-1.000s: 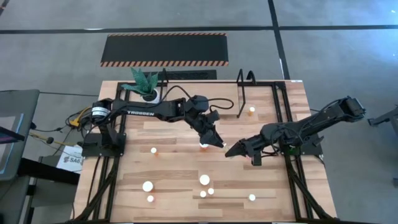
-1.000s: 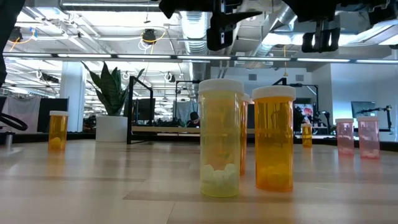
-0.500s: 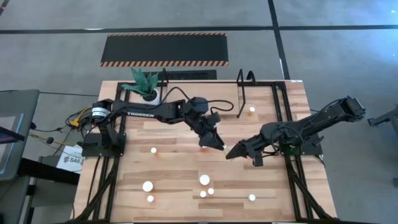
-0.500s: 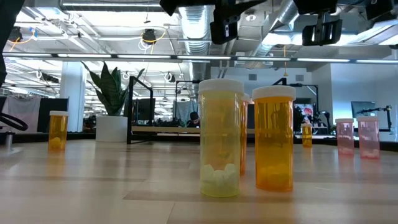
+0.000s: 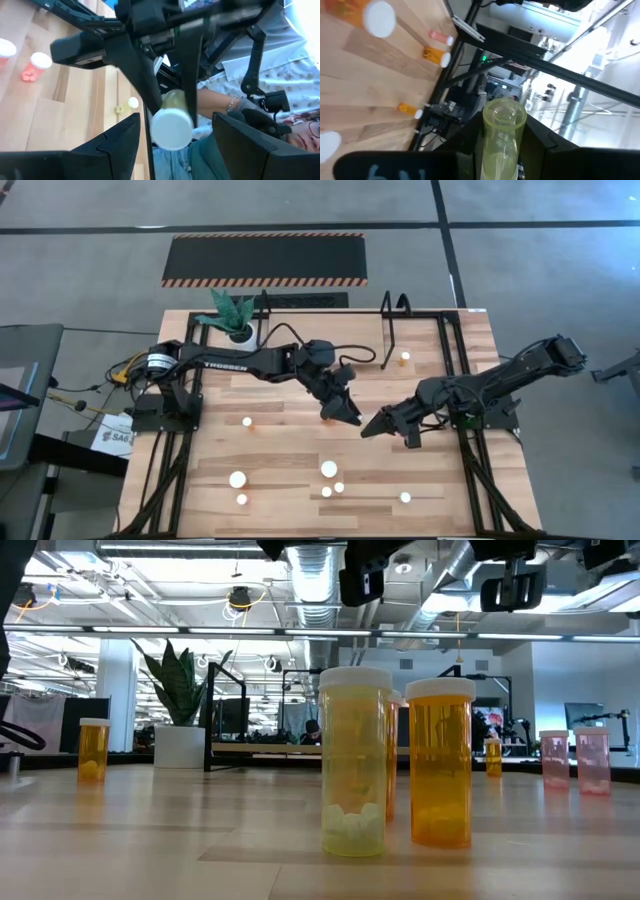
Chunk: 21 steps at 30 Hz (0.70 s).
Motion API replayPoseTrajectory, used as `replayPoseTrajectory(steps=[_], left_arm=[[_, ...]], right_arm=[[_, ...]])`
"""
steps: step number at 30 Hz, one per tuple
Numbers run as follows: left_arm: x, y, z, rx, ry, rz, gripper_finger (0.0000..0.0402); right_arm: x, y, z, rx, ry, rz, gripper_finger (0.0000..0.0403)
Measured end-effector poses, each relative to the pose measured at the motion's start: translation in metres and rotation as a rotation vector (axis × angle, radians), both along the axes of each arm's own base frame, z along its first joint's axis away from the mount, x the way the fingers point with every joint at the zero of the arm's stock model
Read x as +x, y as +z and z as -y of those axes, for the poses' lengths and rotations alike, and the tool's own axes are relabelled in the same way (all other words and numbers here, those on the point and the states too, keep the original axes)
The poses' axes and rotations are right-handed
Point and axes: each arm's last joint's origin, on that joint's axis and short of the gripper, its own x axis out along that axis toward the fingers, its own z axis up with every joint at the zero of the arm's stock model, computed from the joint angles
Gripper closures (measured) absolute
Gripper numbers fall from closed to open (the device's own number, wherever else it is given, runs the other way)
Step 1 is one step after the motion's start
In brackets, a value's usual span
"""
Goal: Pick and place medicine bottles onto shelf by color
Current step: Put the top left yellow pill bottle on the shelf
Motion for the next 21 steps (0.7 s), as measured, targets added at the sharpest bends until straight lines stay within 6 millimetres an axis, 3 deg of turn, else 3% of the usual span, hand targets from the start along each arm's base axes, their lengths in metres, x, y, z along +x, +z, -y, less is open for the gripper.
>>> replayPoseTrajectory(steps=[9, 21], left_arm=[[-0.001, 0.0, 0.002, -0.005, -0.022, -0.005, 0.0168], [-0.002, -0.003, 0.003, 0.01, -0.05, -0.018, 0.0168]], right_arm=[[0.022, -0.007, 0.0, -0.067, -0.065, -0.029, 0.0295], [0.006, 0.004, -0.009, -0.001, -0.039, -0.051, 0.0295]])
